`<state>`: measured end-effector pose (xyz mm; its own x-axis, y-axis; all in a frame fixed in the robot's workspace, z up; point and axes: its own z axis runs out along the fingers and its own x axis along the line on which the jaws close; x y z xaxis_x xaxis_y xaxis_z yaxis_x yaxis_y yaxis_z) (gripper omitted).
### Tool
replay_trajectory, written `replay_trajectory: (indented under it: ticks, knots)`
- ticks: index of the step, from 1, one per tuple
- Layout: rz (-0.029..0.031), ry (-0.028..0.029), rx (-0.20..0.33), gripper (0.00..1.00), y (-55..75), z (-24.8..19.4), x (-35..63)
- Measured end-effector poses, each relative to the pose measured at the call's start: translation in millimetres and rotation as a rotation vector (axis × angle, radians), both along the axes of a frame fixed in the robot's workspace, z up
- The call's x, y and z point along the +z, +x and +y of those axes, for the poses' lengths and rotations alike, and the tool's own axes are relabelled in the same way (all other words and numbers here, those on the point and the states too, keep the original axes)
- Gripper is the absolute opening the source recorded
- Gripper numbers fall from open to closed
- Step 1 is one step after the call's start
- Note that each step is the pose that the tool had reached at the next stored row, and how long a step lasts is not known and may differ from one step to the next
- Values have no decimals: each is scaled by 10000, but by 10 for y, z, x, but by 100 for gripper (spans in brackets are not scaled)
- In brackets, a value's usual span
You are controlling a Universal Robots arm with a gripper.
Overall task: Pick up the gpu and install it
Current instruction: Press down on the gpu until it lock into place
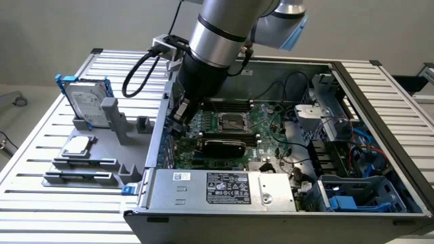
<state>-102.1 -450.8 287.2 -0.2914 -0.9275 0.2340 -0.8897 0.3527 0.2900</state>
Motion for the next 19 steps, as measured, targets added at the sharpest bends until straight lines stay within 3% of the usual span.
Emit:
replay_trajectory:
  ticks: [9,15,19]
  knots:
    - [25,-1,-317,11,2,8,-7]
    - [58,-93,-349,11,26,7,-7]
    - [78,-120,-353,11,41,7,-6]
